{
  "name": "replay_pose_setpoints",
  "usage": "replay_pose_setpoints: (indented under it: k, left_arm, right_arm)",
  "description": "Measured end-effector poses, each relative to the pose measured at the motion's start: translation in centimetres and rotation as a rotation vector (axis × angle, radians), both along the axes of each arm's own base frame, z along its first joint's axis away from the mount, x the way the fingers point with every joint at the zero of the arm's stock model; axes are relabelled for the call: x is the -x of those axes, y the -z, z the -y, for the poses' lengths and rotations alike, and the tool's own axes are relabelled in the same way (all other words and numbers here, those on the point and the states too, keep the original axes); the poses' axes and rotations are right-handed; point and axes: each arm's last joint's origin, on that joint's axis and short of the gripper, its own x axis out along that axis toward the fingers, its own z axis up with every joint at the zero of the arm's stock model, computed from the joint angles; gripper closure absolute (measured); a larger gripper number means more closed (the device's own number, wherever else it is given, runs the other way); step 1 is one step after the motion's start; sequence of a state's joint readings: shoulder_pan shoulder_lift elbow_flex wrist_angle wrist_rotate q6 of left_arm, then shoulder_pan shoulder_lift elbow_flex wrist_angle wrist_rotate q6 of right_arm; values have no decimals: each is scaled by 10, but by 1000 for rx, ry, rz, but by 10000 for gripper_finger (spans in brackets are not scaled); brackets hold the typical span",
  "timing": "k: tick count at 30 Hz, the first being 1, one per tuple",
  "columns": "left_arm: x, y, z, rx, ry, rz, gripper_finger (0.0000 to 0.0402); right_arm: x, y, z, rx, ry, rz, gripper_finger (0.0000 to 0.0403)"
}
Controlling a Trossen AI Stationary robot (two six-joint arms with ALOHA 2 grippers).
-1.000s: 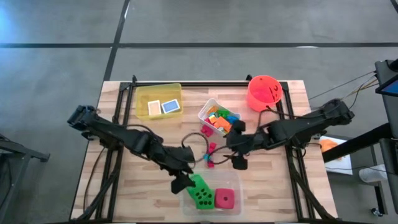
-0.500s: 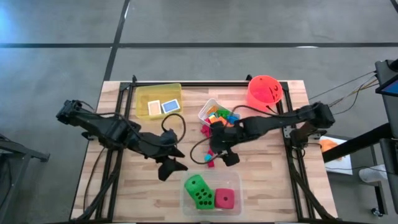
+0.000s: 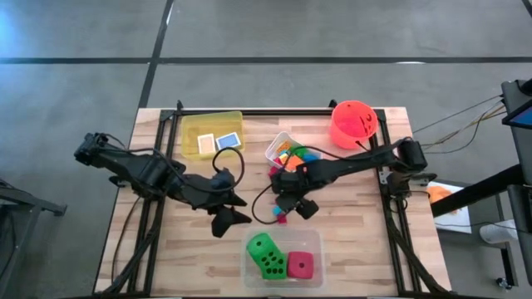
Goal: Pick & Place Toys
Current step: Put the red game piece into the white bin
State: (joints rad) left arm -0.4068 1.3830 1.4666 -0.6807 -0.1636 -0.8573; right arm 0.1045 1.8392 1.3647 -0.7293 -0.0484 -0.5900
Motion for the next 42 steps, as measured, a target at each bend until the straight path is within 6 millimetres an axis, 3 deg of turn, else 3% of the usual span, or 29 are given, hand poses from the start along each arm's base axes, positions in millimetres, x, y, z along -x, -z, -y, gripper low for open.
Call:
replay_pose_setpoints:
  k: [7, 12, 34, 40, 42]
  left_arm:
    - [5, -6, -3, 17, -13, 22, 121]
    - [7, -7, -4, 22, -16, 26, 121]
    - [6, -8, -4, 39, -26, 29, 121]
    - [6, -8, -4, 37, -26, 27, 121]
    - [6, -7, -4, 36, -25, 25, 121]
  right_arm:
    - [-6, 16, 4, 25, -55, -32, 151]
    - [-6, 23, 5, 35, -80, -48, 189]
    - [-15, 69, 5, 129, -182, -153, 208]
    - [-13, 65, 5, 129, -181, -147, 282]
    - [-13, 63, 5, 131, -179, -141, 284]
